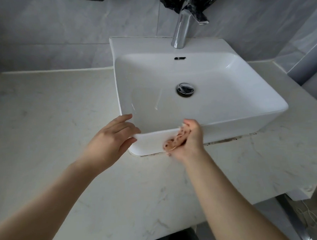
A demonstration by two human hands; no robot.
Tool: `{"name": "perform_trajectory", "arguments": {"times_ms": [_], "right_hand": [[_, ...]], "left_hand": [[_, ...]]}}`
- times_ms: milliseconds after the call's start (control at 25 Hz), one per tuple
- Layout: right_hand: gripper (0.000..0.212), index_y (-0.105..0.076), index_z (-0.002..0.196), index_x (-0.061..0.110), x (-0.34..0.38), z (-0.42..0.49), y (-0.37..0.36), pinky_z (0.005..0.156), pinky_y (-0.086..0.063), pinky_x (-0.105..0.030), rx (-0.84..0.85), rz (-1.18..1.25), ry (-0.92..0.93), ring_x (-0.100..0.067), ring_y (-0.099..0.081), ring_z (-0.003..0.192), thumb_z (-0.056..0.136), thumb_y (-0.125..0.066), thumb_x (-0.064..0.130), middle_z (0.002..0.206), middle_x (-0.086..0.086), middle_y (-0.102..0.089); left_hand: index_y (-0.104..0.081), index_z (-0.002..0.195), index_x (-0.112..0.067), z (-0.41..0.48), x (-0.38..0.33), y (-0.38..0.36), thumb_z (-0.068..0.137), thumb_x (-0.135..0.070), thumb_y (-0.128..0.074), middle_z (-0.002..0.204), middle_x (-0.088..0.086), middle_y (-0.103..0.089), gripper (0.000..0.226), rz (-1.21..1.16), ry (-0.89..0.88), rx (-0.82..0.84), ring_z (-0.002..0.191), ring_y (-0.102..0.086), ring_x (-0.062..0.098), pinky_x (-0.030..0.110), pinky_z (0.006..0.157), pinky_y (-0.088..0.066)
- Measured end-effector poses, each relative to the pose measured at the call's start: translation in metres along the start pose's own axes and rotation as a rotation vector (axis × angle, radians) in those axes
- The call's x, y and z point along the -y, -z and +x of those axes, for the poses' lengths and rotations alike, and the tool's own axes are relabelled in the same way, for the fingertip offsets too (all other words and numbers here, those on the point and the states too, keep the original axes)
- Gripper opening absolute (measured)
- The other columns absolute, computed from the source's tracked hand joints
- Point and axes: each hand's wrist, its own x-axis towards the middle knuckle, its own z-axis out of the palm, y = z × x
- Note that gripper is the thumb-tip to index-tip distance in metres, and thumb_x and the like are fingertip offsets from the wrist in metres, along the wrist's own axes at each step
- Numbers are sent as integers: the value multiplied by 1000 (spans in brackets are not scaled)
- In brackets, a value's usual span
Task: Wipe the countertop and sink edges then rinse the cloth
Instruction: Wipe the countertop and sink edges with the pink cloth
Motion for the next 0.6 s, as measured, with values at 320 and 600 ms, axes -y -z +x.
{"name": "perform_trajectory", "arguments": {"times_ms": [320, 600], "right_hand": [[30, -35, 61, 17, -64, -21, -46, 42, -28, -18, 80, 75, -87, -13, -31, 37, 87, -42, 30, 47, 1, -38], [35, -63, 73, 7, -58, -59, -52, 71, -54, -28, 485, -264, -233, -19, -67, 78, 93, -37, 17, 80, -10, -63]], "left_hand": [[-64, 104, -8, -7, 0, -1, 94, -25, -39, 110, 4, -66, 32, -124, 47, -16, 126, -42, 21, 14, 102, -30], [-61, 92, -40, -20, -23, 54, 89, -38, -48, 99, -22, -65, 14, -614, 761, -216, 90, -58, -6, 1, 73, -37]]}}
